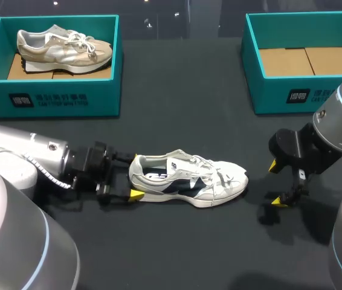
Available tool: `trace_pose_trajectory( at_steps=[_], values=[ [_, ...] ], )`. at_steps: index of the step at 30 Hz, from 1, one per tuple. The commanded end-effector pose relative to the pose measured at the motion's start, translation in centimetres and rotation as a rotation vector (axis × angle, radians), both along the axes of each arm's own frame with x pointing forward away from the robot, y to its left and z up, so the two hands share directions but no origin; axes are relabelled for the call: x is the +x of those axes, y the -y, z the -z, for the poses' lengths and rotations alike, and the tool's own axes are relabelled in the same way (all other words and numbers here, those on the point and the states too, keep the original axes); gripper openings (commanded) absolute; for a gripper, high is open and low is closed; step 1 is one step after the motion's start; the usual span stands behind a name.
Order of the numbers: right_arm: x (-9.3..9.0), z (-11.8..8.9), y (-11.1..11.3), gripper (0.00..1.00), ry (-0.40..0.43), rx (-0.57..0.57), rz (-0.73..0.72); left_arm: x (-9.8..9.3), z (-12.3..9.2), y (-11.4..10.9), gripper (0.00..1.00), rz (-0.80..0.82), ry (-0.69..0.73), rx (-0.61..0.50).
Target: Take the shoe out of the shoebox, open the shoe tongue, remove and reinsert the insole, then place the shoe into the shoebox
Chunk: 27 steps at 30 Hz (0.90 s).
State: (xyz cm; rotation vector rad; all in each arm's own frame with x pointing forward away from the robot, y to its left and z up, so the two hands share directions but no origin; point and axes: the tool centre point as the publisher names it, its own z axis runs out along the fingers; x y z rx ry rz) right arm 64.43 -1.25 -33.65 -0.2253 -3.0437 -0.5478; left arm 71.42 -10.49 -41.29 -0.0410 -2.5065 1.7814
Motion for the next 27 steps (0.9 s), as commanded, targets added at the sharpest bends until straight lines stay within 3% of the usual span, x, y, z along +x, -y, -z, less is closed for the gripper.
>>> trace_pose_trajectory(
  at_steps=[1, 23, 25, 26, 27],
  values=[
    [-0.2, 0.0, 0.1, 1.0, 0.002, 0.001, 0.0, 0.0, 0.3, 1.0, 1.0, 0.007, -0.004, 0.001],
    [-0.2, 0.0, 0.1, 1.0, 0.002, 0.001, 0.0, -0.5, 0.1, 3.6, 1.0, 0.039, -0.009, -0.026],
    [-0.2, 0.0, 0.1, 1.0, 0.002, 0.001, 0.0, -0.6, 0.1, 3.7, 0.26, 0.037, -0.002, -0.028],
    [-0.2, 0.0, 0.1, 1.0, 0.002, 0.001, 0.0, -0.6, 0.1, 3.7, 0.0, 0.038, -0.001, -0.029],
    [-0.2, 0.0, 0.1, 1.0, 0.002, 0.001, 0.0, -0.6, 0.1, 3.8, 0.0, 0.04, 0.0, -0.029]
  ],
)
